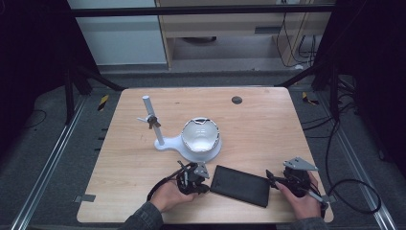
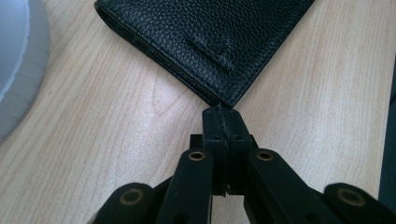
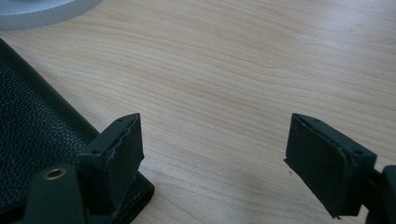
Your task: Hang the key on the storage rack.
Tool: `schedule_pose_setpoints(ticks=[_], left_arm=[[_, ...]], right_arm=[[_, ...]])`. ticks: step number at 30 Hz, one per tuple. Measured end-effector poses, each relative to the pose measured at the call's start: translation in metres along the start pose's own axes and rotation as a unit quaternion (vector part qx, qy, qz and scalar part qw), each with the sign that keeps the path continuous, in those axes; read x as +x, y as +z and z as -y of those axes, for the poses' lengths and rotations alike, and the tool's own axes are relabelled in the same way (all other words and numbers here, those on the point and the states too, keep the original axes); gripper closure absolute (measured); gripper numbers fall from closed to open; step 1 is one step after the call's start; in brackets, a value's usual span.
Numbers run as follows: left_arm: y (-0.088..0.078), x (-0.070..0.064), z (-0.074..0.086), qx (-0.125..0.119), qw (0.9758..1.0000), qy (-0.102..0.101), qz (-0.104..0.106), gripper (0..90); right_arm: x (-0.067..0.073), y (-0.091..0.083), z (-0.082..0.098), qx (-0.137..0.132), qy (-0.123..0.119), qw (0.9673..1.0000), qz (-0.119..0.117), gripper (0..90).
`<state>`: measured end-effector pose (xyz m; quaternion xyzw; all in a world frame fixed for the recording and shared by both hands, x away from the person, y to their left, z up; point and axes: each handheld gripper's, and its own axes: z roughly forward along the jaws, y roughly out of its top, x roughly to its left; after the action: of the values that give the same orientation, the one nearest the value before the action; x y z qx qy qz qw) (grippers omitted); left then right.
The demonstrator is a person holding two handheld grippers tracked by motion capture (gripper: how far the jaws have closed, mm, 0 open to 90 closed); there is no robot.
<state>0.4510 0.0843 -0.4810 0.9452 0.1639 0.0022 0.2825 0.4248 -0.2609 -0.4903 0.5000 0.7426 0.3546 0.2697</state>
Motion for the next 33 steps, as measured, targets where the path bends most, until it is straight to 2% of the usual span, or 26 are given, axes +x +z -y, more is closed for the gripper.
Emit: schedule_pose_setpoints(ticks=[6, 10, 12, 16, 17, 21, 23, 26, 30, 33], left_arm=[[-0.001, 0.002, 0.004, -0.020, 0.9996, -0.014, 0.012, 89.6], [-0.003, 0.002, 0.006, -0.033, 0.9993, -0.013, 0.012, 89.6], [-0.005, 0.003, 0.006, -0.039, 0.9990, -0.015, 0.014, 89.5], [-0.006, 0.004, 0.008, -0.067, 0.9969, -0.029, 0.026, 89.2], [-0.007, 0.005, 0.008, -0.069, 0.9969, -0.027, 0.028, 89.1], [-0.007, 0.005, 0.007, -0.075, 0.9964, -0.027, 0.028, 89.0], [-0.008, 0.006, 0.006, -0.079, 0.9961, -0.030, 0.027, 89.0], [-0.010, 0.006, 0.005, -0.087, 0.9952, -0.036, 0.027, 88.7], [-0.012, 0.008, 0.003, -0.091, 0.9948, -0.038, 0.026, 88.4], [-0.015, 0.008, 0.000, -0.097, 0.9943, -0.039, 0.021, 88.3]], right_arm=[[0.003, -0.001, -0.001, -0.005, -0.003, 0.9999, -0.008, 18.6], [0.014, -0.003, -0.004, -0.010, -0.020, 0.9991, -0.036, 17.5], [0.021, -0.004, -0.006, -0.013, -0.031, 0.9977, -0.059, 17.2], [0.044, -0.005, -0.008, -0.005, -0.068, 0.9916, -0.110, 15.9], [0.052, -0.005, -0.009, -0.002, -0.081, 0.9887, -0.126, 15.5], [0.074, -0.008, -0.012, 0.011, -0.119, 0.9800, -0.159, 13.6], [0.083, -0.008, -0.014, 0.014, -0.134, 0.9765, -0.168, 12.6], [0.090, -0.008, -0.015, 0.021, -0.142, 0.9737, -0.177, 11.1], [0.097, -0.007, -0.017, 0.031, -0.160, 0.9710, -0.174, 10.9], [0.102, -0.006, -0.020, 0.039, -0.182, 0.9690, -0.162, 11.1]])
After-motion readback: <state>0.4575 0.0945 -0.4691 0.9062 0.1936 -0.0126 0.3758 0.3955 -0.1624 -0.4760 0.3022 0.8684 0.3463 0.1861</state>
